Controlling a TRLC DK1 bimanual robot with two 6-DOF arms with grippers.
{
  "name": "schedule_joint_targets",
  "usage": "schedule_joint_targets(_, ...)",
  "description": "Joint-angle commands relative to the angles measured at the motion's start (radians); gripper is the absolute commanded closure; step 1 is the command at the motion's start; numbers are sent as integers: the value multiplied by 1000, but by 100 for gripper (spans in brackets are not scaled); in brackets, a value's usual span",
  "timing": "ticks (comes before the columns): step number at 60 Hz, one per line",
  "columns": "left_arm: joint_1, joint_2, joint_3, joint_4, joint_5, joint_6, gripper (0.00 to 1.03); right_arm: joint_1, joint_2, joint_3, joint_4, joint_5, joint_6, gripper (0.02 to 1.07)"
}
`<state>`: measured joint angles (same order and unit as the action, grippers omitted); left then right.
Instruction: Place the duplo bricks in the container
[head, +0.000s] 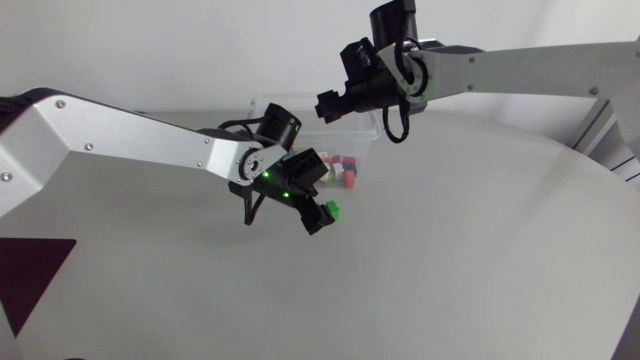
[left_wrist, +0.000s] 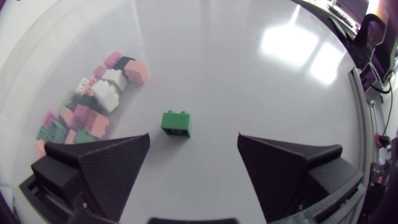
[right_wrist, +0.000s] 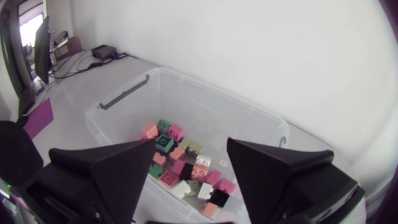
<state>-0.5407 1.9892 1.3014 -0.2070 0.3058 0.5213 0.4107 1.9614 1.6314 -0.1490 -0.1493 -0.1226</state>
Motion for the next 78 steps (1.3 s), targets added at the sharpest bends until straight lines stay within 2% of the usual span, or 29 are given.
schedule_joint_targets(1, -8, 42, 19, 8, 1, 3, 6, -4, -73, -74, 9, 4, 8, 7)
schedule_joint_targets(27, -10, 194, 168, 21, -22, 0, 6, -66, -361, -438, 39, -96, -26, 7)
schedule_joint_targets(37, -7, 217, 208, 15, -33, -21, 6, -98, -453, -524, 35, -131, -32, 7)
schedule_joint_targets(44, -15, 238, 269, -58, -77, -21, 8, -122, -516, -578, 34, -148, -38, 7)
schedule_joint_targets(50, -21, 260, 331, -141, -102, -21, 13, -147, -542, -602, 31, -174, -38, 7)
schedule_joint_targets(59, -33, 293, 404, -223, -129, -17, 32, -184, -576, -636, 26, -202, -46, 7)
schedule_joint_targets(61, -35, 299, 420, -233, -131, -15, 34, -191, -579, -643, 26, -207, -48, 7)
schedule_joint_targets(78, -47, 329, 489, -345, -139, -14, 37, -233, -608, -680, 29, -230, -58, 7)
